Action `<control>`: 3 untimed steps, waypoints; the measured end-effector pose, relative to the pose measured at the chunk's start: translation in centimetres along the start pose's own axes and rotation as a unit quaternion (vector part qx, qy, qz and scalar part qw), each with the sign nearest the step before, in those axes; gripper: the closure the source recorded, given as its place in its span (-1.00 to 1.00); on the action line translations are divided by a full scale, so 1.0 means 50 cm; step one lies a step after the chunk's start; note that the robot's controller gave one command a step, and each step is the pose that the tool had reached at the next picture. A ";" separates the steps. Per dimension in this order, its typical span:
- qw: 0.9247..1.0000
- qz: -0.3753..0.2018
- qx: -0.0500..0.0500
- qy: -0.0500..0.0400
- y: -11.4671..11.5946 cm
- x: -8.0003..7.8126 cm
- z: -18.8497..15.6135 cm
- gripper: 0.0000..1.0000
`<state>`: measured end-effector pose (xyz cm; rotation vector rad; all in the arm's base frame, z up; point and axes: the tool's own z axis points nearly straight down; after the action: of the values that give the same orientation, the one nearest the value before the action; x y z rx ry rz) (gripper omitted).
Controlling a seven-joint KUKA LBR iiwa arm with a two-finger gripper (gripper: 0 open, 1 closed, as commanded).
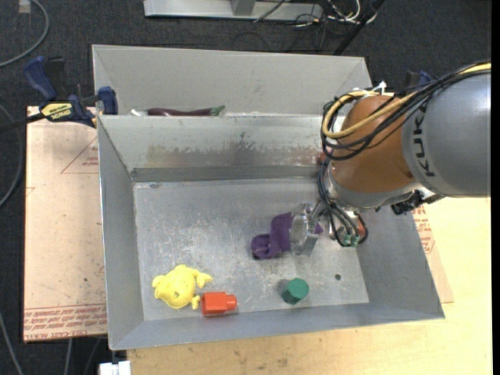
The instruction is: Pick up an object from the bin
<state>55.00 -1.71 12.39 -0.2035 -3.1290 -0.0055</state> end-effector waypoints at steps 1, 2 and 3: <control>0.999 0.043 -0.001 -0.005 0.006 -0.009 -0.112 -1.00; 0.999 0.043 -0.001 -0.005 0.006 -0.009 -0.112 -1.00; 0.999 0.032 0.000 -0.005 0.029 0.000 -0.121 -1.00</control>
Offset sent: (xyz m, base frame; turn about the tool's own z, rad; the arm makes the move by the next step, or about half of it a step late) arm 0.0000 0.0000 0.0000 0.0000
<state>55.21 -0.32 18.47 -0.3033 -3.1313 -0.0045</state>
